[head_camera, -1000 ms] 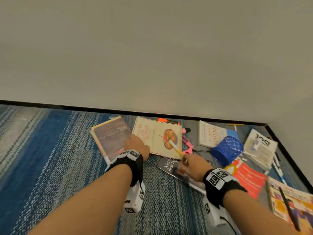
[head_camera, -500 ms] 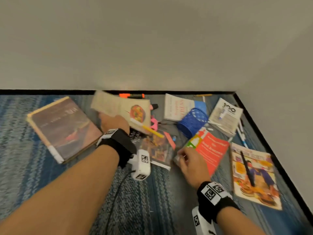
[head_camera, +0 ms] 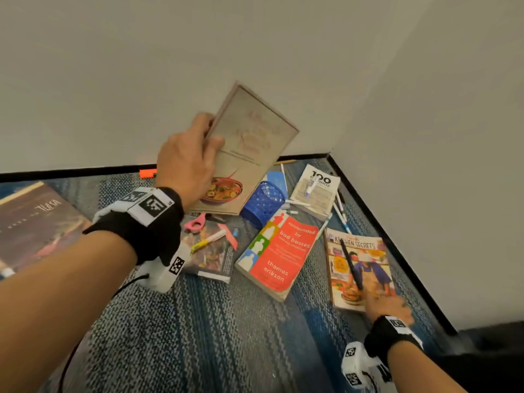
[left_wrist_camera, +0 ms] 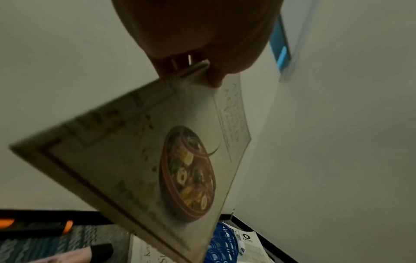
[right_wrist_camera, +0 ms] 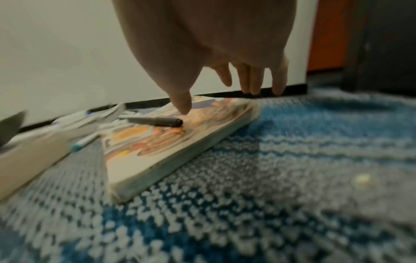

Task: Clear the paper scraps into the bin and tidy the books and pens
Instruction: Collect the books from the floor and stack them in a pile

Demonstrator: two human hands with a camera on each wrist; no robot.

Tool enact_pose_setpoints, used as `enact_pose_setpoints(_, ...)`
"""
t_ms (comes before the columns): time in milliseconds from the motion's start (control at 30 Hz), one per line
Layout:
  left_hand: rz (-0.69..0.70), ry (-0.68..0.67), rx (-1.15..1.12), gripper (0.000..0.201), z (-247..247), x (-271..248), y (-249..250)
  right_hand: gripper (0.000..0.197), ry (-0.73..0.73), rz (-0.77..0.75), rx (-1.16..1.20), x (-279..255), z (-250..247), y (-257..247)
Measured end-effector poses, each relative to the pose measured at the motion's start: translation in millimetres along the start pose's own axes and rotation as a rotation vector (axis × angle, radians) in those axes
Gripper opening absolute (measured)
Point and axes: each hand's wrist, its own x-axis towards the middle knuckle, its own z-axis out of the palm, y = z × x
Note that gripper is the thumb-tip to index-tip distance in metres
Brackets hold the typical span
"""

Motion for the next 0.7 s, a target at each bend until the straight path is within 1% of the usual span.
enact_pose_setpoints(33,0.041,-0.023,-0.008,0.024,2,-2,4,0.093,-0.057,0.0,-0.02,4,3,2)
enact_pose_setpoints(100,0.079,-0.088,0.006,0.024,9,-8,10,0.098,-0.118,-0.01,-0.045,11,7,2)
enact_pose_setpoints(167,0.073,-0.195,0.065,0.023,19,-16,9,0.11,-0.156,0.01,-0.091,16,4,4)
enact_pose_setpoints(233,0.021,-0.344,0.161,0.023,24,-31,5,0.129,-0.265,0.029,-0.06,29,2,12)
enact_pose_setpoints(300,-0.059,-0.45,0.25,0.024,23,-47,3,0.141,-0.417,0.021,0.074,48,7,22)
enact_pose_setpoints(333,-0.114,-0.471,0.264,0.023,20,-54,2,0.144,-0.49,0.004,0.148,60,12,27)
enact_pose_setpoints(367,-0.175,-0.472,0.254,0.022,17,-61,-2,0.146,-0.552,-0.02,0.194,53,8,22)
enact_pose_setpoints(400,-0.243,-0.463,0.228,0.022,14,-66,-7,0.144,-0.598,-0.029,0.267,48,5,17)
enact_pose_setpoints(433,-0.307,-0.435,0.193,0.023,11,-71,-14,0.13,-0.63,-0.021,0.357,35,-3,9)
enact_pose_setpoints(467,-0.367,-0.401,0.154,0.025,7,-76,-21,0.103,-0.671,0.024,0.5,26,-9,-1)
enact_pose_setpoints(500,-0.42,-0.368,0.105,0.027,4,-81,-27,0.069,-0.695,0.027,0.609,22,-12,-9)
enact_pose_setpoints(533,-0.477,-0.352,0.036,0.028,1,-86,-31,0.041,-0.642,-0.002,0.634,17,-16,-17)
enact_pose_setpoints(567,-0.535,-0.353,-0.053,0.029,0,-93,-35,0.031,-0.564,-0.052,0.603,12,-23,-26)
enact_pose_setpoints(633,-0.624,-0.397,-0.208,0.035,-4,-107,-37,0.038,-0.399,-0.132,0.638,9,-36,-43)
enact_pose_setpoints(667,-0.657,-0.426,-0.235,0.038,-3,-112,-40,0.039,-0.28,-0.204,0.59,-2,-46,-53)
enact_pose_setpoints(700,-0.684,-0.438,-0.242,0.039,-2,-115,-45,0.034,-0.148,-0.284,0.507,-14,-58,-62)
